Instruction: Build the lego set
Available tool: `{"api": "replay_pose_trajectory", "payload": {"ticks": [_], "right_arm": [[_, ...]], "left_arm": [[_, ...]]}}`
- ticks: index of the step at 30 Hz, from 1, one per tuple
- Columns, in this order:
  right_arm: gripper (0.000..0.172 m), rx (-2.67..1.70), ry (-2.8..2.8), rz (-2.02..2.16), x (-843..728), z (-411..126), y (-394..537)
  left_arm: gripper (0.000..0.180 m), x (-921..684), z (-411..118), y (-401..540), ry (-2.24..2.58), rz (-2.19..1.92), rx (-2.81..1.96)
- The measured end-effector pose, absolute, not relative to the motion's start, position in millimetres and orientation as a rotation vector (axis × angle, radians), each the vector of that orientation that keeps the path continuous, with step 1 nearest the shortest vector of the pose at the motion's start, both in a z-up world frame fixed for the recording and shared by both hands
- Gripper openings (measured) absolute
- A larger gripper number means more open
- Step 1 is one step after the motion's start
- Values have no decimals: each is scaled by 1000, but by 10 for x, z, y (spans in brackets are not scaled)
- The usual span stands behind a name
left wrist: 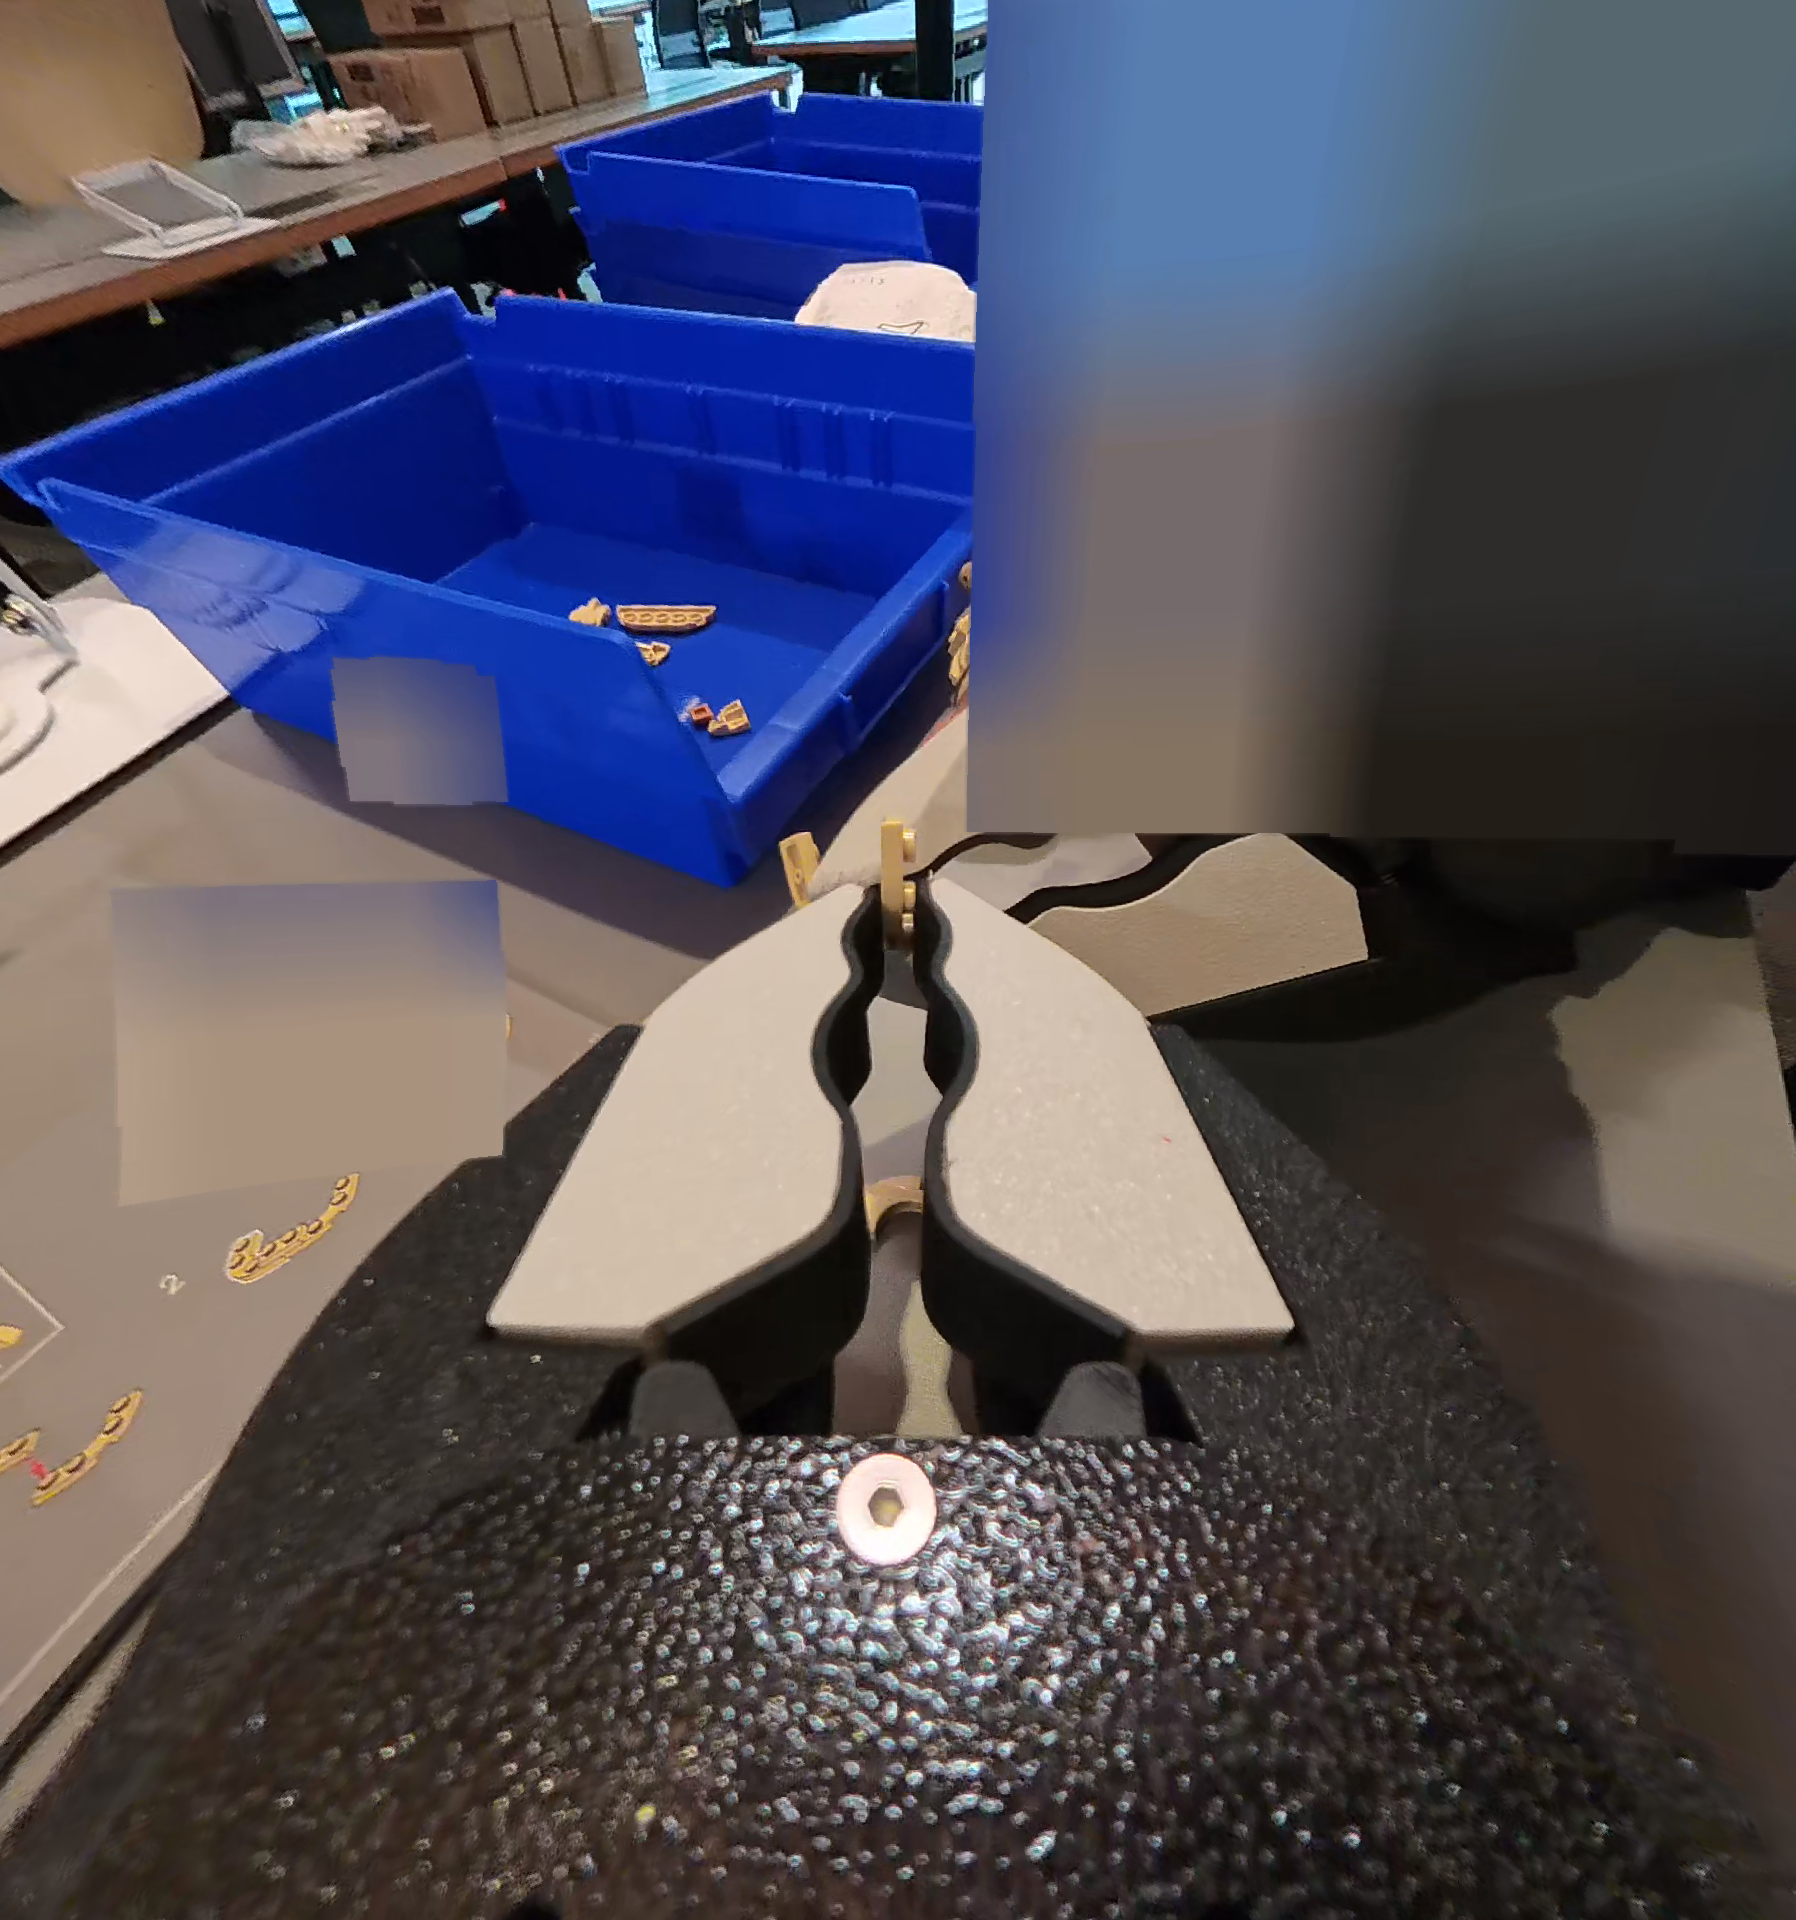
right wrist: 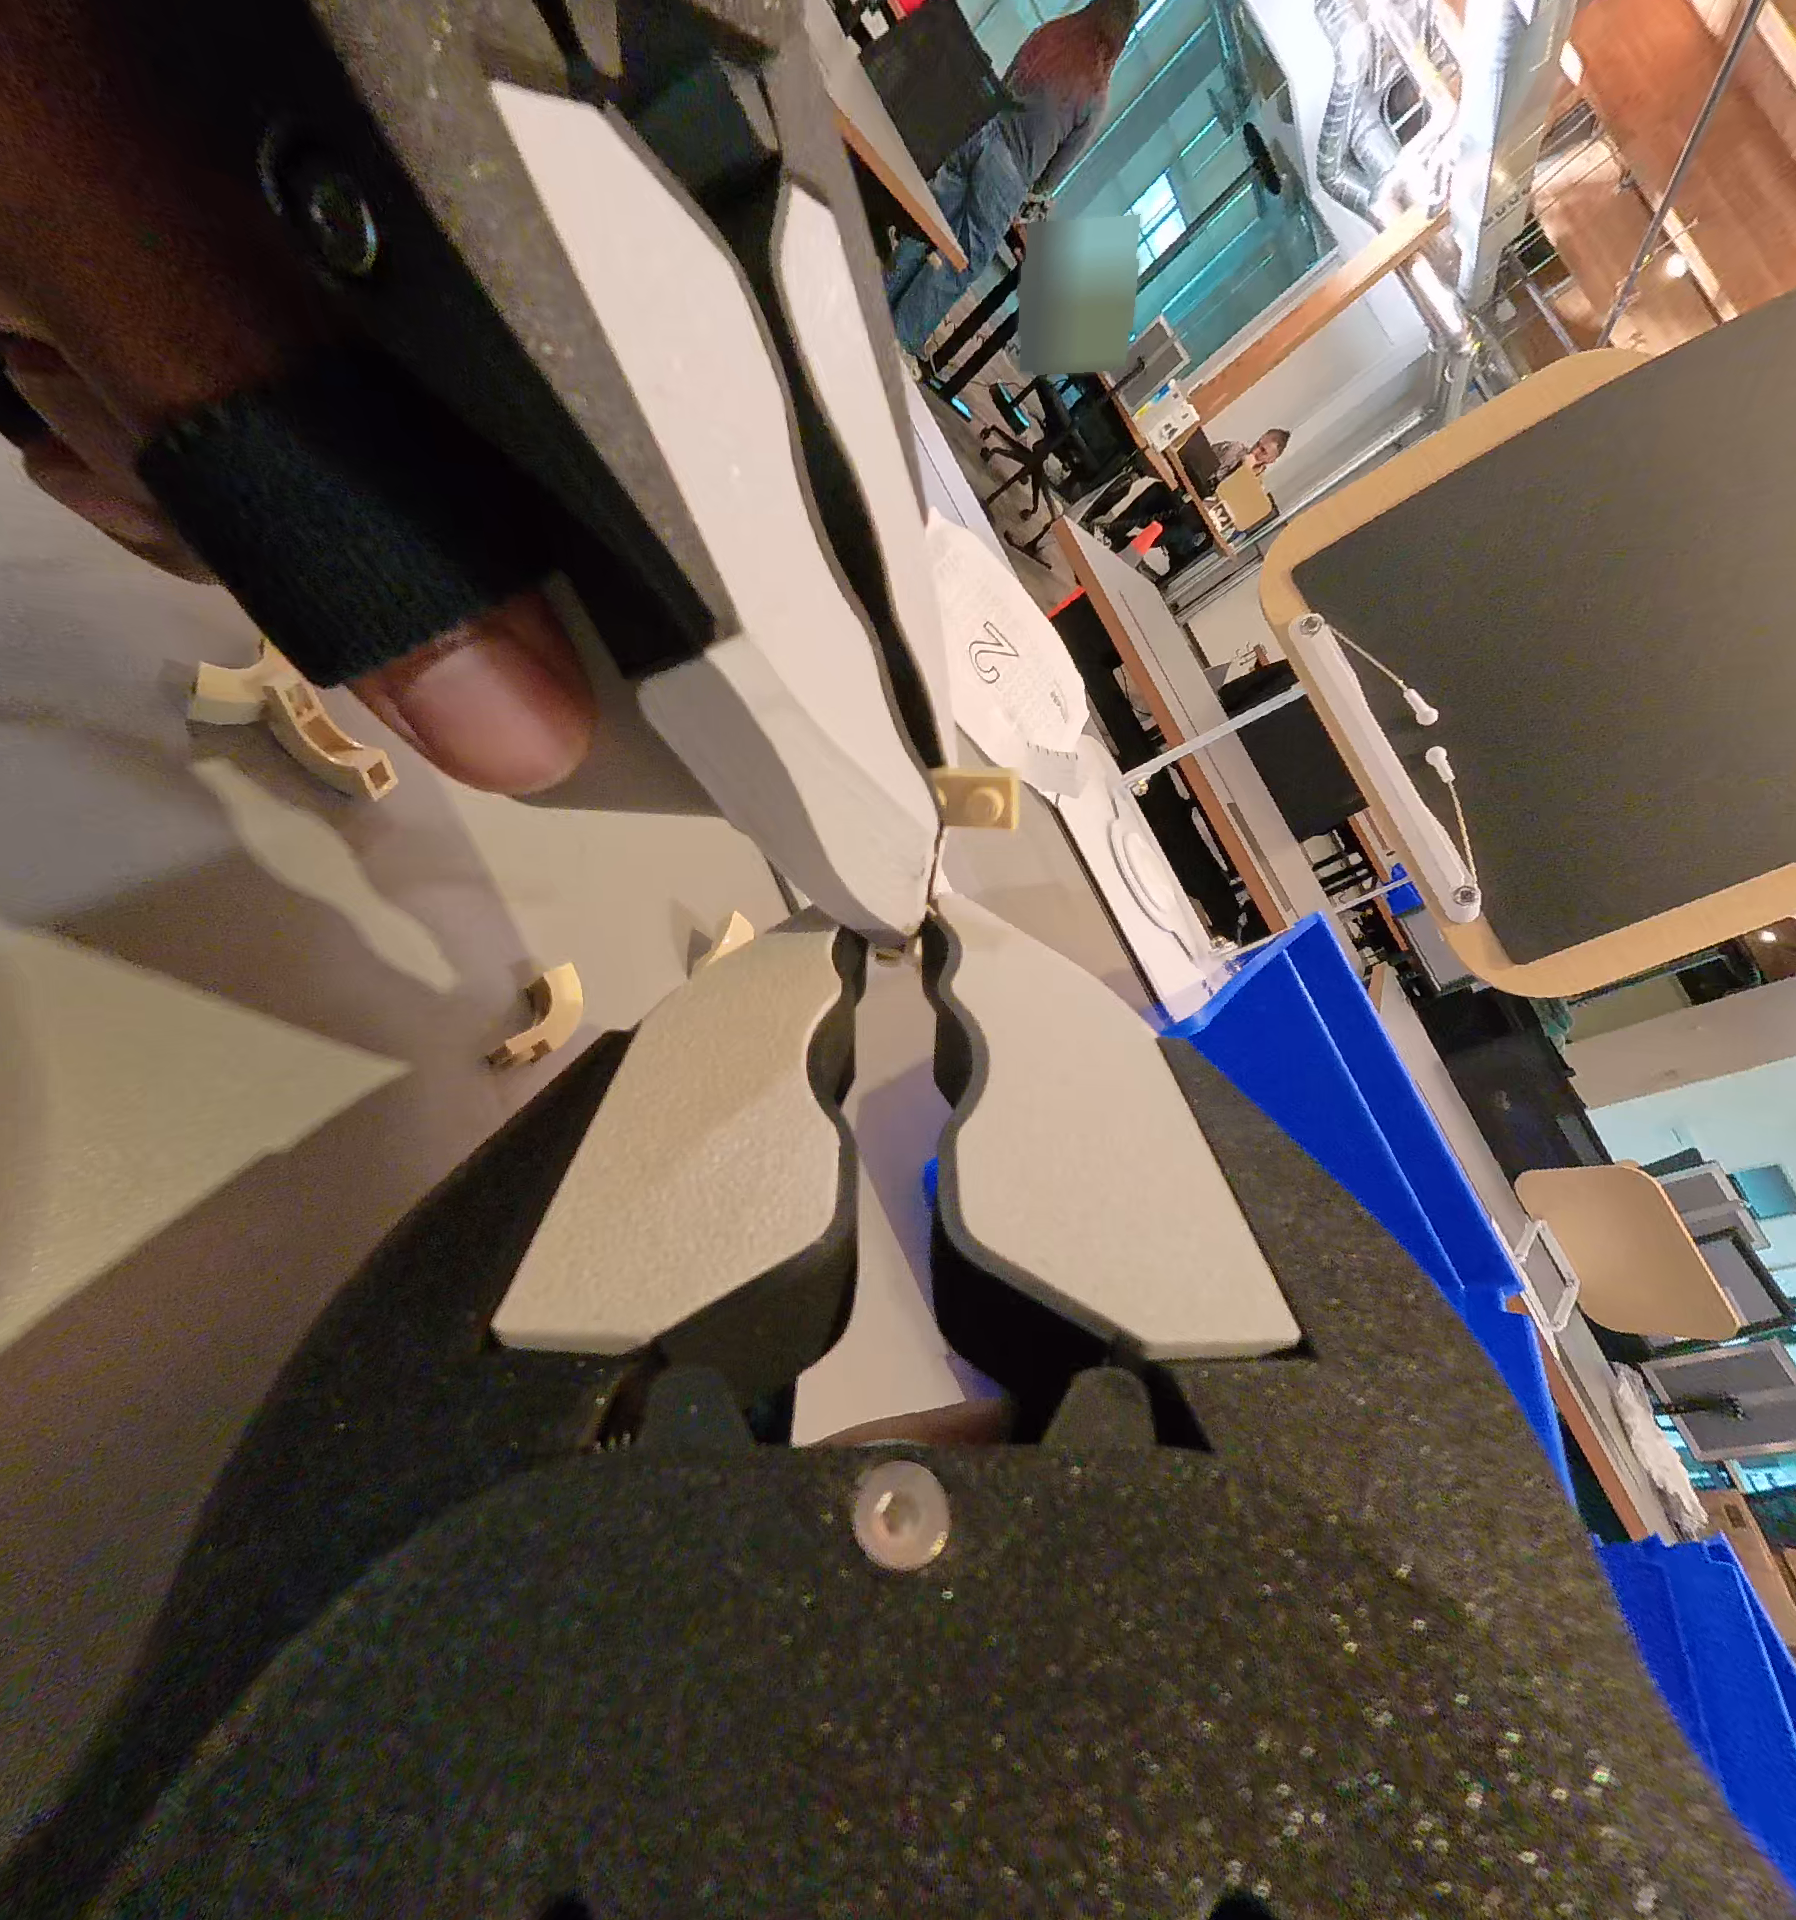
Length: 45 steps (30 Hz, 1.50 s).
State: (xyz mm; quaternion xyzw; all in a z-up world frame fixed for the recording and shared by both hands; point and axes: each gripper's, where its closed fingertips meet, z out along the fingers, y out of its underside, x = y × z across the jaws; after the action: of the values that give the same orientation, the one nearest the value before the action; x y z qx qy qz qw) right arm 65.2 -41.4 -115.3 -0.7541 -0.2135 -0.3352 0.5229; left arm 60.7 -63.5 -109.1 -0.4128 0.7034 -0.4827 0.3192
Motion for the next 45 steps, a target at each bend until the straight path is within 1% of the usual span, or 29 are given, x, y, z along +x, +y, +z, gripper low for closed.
{"api": "replay_pose_trajectory", "payload": {"ticks": [7,11,15,21,24,33,37,39,42,45], "right_arm": [[10,-1789,-502,-774,639,-1149,-398],[17,-1791,-482,-761,666,-1144,-397],[17,-1808,-465,-745,707,-1164,-400],[19,-1942,-452,-556,745,-1343,-419],[18,-2069,-410,-443,848,-1511,-461],[18,-2317,-314,-341,994,-1915,-550],[14,-2332,-264,-272,994,-1961,-511],[9,-2347,-232,-254,1023,-1975,-500],[8,-2356,-219,-241,1032,-1983,-485],[8,-2356,-195,-195,996,-1982,-476]], "left_arm": [[5,601,-1085,-621,1843,-1317,-1086],[5,602,-1094,-611,1836,-1384,-1119],[5,612,-1108,-570,1822,-1456,-1167],[5,634,-1159,-454,1825,-1513,-1255],[5,641,-1240,-390,1846,-1546,-1327],[4,677,-1286,-222,1801,-1582,-1412],[4,675,-1277,-229,1795,-1617,-1417],[4,672,-1261,-250,1783,-1672,-1421],[4,654,-1241,-282,1799,-1736,-1387],[4,643,-1286,-268,1862,-1650,-1309]]}}
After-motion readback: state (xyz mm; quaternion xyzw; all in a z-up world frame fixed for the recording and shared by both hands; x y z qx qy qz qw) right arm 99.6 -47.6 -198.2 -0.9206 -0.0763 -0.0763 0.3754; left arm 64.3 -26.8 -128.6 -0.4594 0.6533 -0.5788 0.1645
